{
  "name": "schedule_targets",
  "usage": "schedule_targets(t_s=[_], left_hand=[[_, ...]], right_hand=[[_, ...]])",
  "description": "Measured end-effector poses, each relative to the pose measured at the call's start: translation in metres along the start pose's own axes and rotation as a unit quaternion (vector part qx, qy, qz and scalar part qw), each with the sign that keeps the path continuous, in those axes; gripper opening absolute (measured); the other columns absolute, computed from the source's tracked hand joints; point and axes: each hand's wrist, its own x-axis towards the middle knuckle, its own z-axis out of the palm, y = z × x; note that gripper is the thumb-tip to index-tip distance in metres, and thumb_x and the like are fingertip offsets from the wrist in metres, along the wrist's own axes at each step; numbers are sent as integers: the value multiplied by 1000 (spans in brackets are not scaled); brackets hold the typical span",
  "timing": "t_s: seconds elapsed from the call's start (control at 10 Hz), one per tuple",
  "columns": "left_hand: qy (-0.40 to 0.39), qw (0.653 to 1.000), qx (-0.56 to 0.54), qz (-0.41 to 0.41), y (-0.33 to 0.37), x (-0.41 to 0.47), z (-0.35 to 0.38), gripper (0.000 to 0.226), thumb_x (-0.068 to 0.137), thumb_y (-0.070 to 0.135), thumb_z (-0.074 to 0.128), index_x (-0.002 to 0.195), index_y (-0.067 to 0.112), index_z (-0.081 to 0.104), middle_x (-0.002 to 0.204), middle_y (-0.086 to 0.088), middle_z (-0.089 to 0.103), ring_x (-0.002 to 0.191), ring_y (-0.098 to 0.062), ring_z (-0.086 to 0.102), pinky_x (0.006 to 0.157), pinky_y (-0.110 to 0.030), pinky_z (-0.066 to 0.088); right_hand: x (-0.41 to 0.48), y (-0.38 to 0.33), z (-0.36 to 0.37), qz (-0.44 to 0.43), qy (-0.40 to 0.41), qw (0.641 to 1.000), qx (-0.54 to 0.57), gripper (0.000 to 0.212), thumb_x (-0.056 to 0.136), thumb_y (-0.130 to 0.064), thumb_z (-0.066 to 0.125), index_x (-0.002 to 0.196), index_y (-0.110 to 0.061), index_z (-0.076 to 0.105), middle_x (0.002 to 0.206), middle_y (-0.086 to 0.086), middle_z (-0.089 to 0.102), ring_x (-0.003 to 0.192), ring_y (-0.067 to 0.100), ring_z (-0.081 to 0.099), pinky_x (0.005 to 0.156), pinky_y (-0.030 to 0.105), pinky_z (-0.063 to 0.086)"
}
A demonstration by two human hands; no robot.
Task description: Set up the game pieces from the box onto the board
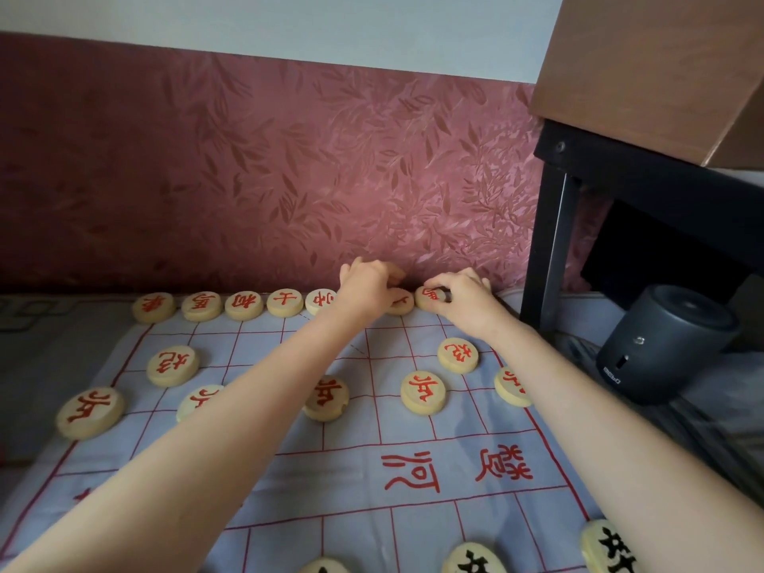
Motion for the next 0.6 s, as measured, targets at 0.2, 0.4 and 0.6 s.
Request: schedule_targets(t_s=[0.2,0.4,0.6], left_hand=[[25,999,-44,-2,-7,-2,-5,31,92,20,51,121,24,59,124,4,62,124,-27,38,104,-35,22],[25,999,-36,-7,-16,-3,0,31,92,22,52,121,26,60,121,6,64,126,-26,41,103,-36,24],[43,998,-43,-1,-16,-7,-6,30,91,19,49,117,24,62,107,-5,69,116,-27,48,100,-36,26]], right_hand=[[4,4,1,-4,0,1000,-26,37,91,-34,56,127,-25,54,121,10,42,115,33,37,99,36,31],[13,13,8,-15,-2,999,-31,37,89,-38,59,123,-27,57,117,11,50,117,33,41,97,37,31],[16,21,8,-9,26,998,65,45,80,-40,68,121,-24,61,119,15,54,117,33,47,105,41,35]])
